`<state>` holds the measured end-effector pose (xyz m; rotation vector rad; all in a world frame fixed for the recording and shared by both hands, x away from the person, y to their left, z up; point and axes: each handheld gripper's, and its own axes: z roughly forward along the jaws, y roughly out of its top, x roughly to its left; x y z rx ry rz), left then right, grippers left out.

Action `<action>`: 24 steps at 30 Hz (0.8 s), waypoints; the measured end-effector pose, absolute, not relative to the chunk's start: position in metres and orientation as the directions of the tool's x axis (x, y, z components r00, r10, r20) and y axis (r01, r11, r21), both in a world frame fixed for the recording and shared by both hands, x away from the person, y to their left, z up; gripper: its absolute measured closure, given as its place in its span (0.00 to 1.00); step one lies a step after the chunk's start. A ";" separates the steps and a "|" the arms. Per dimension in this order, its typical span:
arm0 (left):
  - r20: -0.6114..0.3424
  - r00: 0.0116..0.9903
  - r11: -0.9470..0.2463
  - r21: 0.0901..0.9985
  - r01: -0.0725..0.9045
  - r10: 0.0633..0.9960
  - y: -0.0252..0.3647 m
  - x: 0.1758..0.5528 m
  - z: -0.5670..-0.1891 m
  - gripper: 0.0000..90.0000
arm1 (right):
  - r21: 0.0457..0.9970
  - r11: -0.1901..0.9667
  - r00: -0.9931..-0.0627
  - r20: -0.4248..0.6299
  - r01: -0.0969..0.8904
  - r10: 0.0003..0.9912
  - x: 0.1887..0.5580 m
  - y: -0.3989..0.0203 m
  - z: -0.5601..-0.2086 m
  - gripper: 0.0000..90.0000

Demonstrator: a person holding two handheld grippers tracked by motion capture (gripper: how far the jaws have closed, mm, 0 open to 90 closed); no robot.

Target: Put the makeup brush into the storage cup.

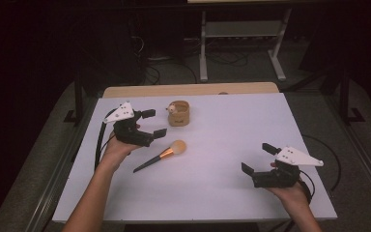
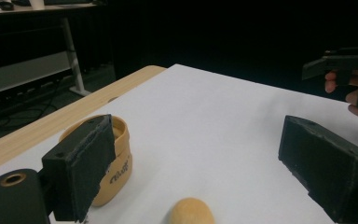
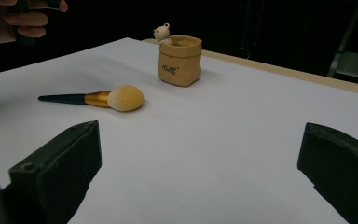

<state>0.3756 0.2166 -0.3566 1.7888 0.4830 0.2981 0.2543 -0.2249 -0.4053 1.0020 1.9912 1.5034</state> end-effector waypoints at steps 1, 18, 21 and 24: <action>-0.054 0.881 -0.213 0.962 0.173 0.471 0.215 0.377 -0.358 0.11 | 0.950 0.136 -0.634 0.077 0.282 0.770 0.254 -0.225 -0.405 0.00; -0.057 0.892 -0.341 0.912 0.230 0.449 0.201 0.390 -0.365 0.11 | 0.951 0.127 -0.627 0.081 0.281 0.775 0.255 -0.227 -0.404 0.00; -0.058 0.890 -0.353 0.905 0.238 0.452 0.202 0.391 -0.367 0.14 | 0.951 0.126 -0.627 0.084 0.282 0.774 0.255 -0.226 -0.404 0.00; -0.062 0.891 -0.358 0.902 0.243 0.449 0.202 0.392 -0.367 0.14 | 0.952 0.127 -0.627 0.081 0.279 0.775 0.254 -0.227 -0.404 0.00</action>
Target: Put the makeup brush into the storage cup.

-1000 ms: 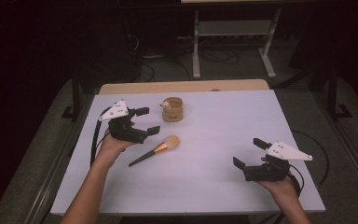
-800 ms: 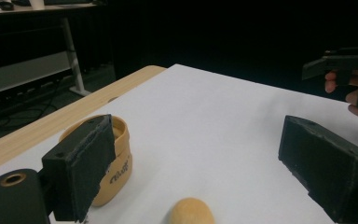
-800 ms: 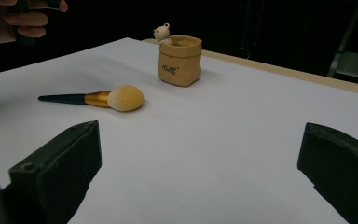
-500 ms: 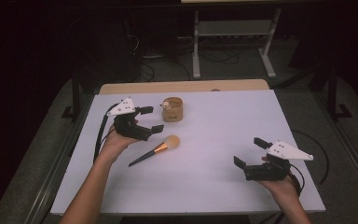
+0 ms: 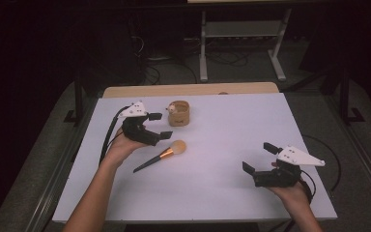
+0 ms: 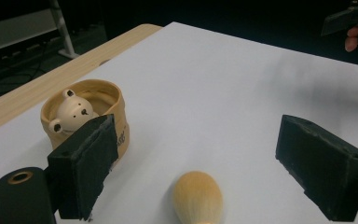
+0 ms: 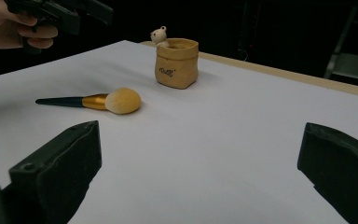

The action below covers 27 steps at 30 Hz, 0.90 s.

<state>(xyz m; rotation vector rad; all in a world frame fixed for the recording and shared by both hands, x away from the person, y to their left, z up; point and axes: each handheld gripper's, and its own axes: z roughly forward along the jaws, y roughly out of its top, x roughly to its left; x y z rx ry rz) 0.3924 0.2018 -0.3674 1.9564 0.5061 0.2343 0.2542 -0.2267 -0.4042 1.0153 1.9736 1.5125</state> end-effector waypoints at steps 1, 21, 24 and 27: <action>-0.066 0.891 -0.359 0.900 0.247 0.450 0.201 0.392 -0.368 0.14 | 0.953 0.128 -0.627 0.076 0.275 0.775 0.254 -0.227 -0.404 0.00; -0.095 0.884 -0.429 0.847 0.314 0.459 0.198 0.392 -0.374 0.14 | 0.951 0.131 -0.631 0.079 0.280 0.772 0.254 -0.226 -0.405 0.00; -0.095 0.884 -0.441 0.840 0.318 0.457 0.198 0.393 -0.374 0.14 | 0.950 0.133 -0.632 0.079 0.281 0.771 0.255 -0.225 -0.405 0.00; -0.079 0.887 -0.466 0.828 0.313 0.455 0.196 0.393 -0.373 0.14 | 0.951 0.136 -0.635 0.076 0.279 0.769 0.255 -0.225 -0.405 0.00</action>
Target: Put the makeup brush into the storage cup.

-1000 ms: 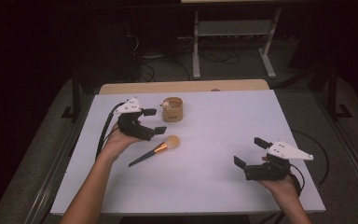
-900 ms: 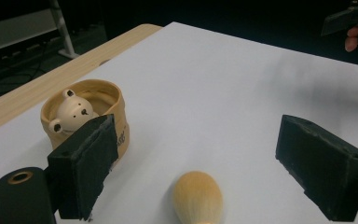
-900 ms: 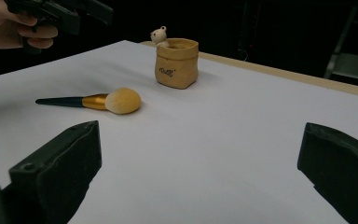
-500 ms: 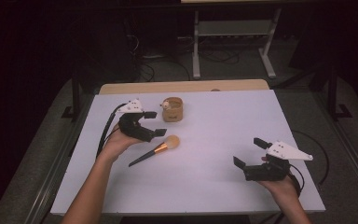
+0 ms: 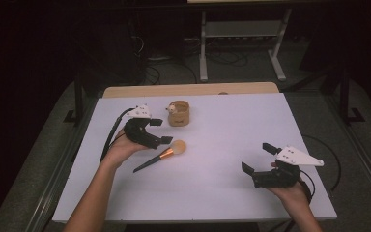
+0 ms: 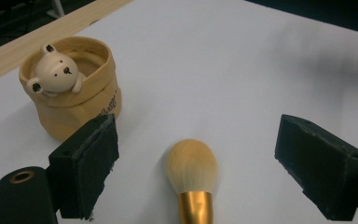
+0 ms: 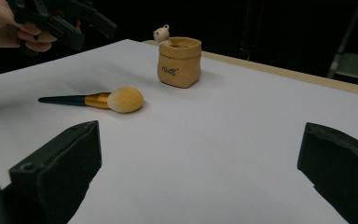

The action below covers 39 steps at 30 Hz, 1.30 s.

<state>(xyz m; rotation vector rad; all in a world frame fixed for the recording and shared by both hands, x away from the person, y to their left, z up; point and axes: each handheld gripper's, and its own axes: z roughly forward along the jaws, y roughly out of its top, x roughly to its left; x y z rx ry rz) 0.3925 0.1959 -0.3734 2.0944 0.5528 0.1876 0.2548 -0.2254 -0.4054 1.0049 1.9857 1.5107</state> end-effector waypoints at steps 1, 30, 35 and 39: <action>-0.076 0.888 -0.472 0.824 0.312 0.454 0.196 0.393 -0.374 0.14 | 0.951 0.135 -0.634 0.076 0.279 0.769 0.255 -0.226 -0.405 0.00; -0.048 0.893 -0.627 0.696 0.351 0.447 0.181 0.391 -0.387 0.16 | 0.952 0.131 -0.636 0.078 0.275 0.767 0.256 -0.225 -0.405 0.00; -0.039 0.898 -0.669 0.653 0.354 0.438 0.178 0.393 -0.390 0.16 | 0.955 0.135 -0.636 0.068 0.265 0.769 0.256 -0.226 -0.405 0.00; -0.045 0.896 -0.678 0.638 0.366 0.442 0.176 0.394 -0.392 0.16 | 0.955 0.131 -0.634 0.071 0.266 0.770 0.256 -0.226 -0.404 0.00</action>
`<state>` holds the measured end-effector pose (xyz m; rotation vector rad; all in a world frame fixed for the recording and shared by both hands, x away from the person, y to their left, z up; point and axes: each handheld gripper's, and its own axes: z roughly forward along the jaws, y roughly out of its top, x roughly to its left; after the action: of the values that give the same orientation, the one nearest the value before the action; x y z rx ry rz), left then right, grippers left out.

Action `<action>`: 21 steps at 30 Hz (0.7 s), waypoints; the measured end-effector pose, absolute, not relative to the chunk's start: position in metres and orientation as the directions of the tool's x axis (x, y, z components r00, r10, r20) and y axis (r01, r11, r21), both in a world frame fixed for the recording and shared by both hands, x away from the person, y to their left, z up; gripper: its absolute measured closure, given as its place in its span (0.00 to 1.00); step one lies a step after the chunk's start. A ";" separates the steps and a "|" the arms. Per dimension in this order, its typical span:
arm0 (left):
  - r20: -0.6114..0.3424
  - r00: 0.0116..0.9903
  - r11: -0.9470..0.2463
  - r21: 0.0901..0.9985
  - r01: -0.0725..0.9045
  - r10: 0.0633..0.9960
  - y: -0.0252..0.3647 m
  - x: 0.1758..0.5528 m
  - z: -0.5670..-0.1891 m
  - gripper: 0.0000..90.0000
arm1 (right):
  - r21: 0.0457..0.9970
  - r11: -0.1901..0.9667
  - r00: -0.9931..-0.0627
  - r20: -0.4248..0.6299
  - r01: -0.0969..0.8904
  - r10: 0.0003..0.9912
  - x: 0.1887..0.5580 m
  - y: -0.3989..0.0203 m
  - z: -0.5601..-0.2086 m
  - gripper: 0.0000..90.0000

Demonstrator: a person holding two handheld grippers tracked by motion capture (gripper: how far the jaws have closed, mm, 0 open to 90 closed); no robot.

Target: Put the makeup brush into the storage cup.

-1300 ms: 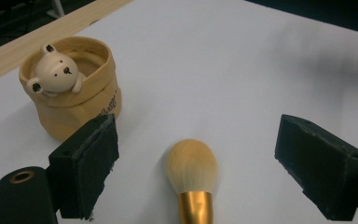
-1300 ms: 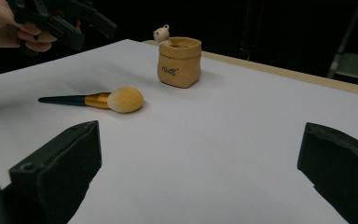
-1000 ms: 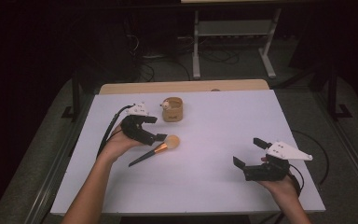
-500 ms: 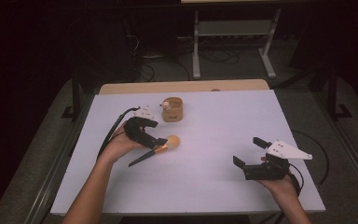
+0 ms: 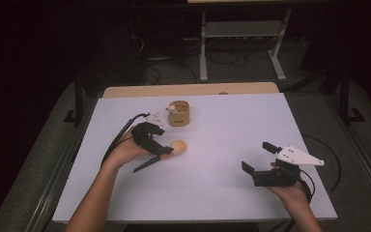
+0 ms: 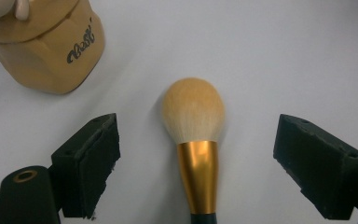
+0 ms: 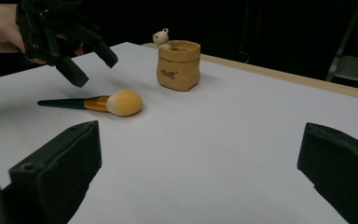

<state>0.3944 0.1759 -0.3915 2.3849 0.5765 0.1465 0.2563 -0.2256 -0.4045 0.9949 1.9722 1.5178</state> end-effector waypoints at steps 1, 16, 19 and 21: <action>-0.033 0.899 -0.689 0.631 0.357 0.436 0.176 0.396 -0.392 0.16 | 0.955 0.131 -0.634 0.071 0.267 0.770 0.256 -0.226 -0.405 0.00; -0.032 0.886 -0.759 0.502 0.415 0.463 0.164 0.404 -0.402 0.16 | 0.955 0.126 -0.631 0.076 0.270 0.772 0.256 -0.226 -0.405 0.00; -0.037 0.875 -0.753 0.494 0.436 0.482 0.162 0.405 -0.404 0.16 | 0.955 0.126 -0.632 0.075 0.267 0.772 0.256 -0.226 -0.404 0.00; -0.038 0.878 -0.760 0.483 0.435 0.478 0.161 0.405 -0.405 0.16 | 0.955 0.126 -0.632 0.076 0.268 0.772 0.255 -0.226 -0.404 0.00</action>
<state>0.4054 0.1607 -0.4049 2.5564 0.6638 0.1191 0.2554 -0.2263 -0.4044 1.0018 1.9689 1.5205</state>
